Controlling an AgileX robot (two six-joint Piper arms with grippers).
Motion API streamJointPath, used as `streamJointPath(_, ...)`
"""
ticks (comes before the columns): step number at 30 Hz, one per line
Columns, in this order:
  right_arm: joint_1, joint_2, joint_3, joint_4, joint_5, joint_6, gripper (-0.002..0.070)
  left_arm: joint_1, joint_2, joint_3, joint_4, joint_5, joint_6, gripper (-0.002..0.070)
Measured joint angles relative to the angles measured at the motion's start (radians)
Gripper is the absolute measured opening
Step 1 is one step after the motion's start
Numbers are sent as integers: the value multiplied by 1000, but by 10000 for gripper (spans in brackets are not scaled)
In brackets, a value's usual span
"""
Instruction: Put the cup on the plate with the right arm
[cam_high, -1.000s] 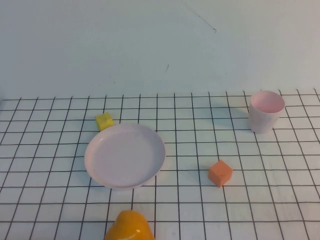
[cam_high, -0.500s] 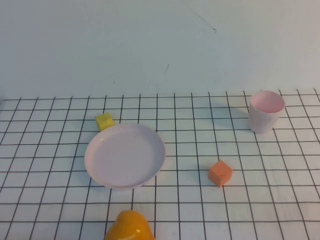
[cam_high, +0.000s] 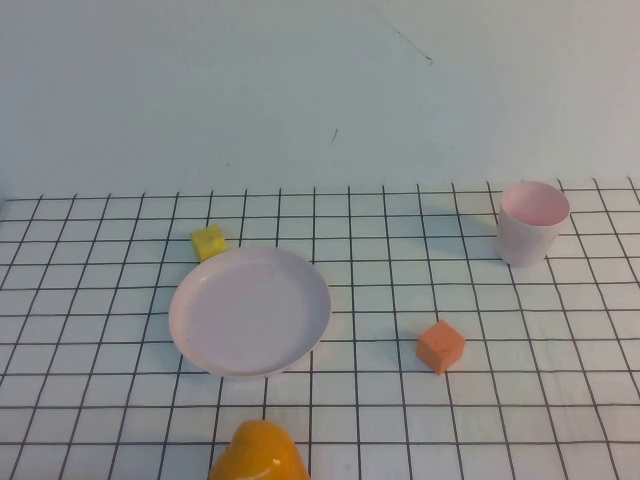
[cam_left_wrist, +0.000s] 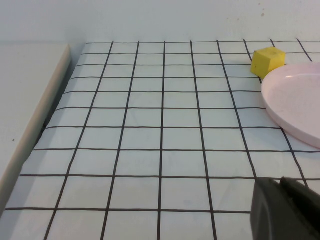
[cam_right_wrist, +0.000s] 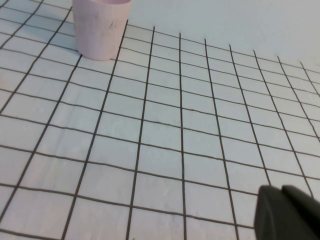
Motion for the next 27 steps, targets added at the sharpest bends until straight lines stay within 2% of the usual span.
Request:
streamJointPath(16,0,0,0,1,0,0,-2,0,0,0,0,0,0,-3)
streamJointPath(27,0,0,0,-67,0,0,-2,0,0,0,0,0,0,-3)
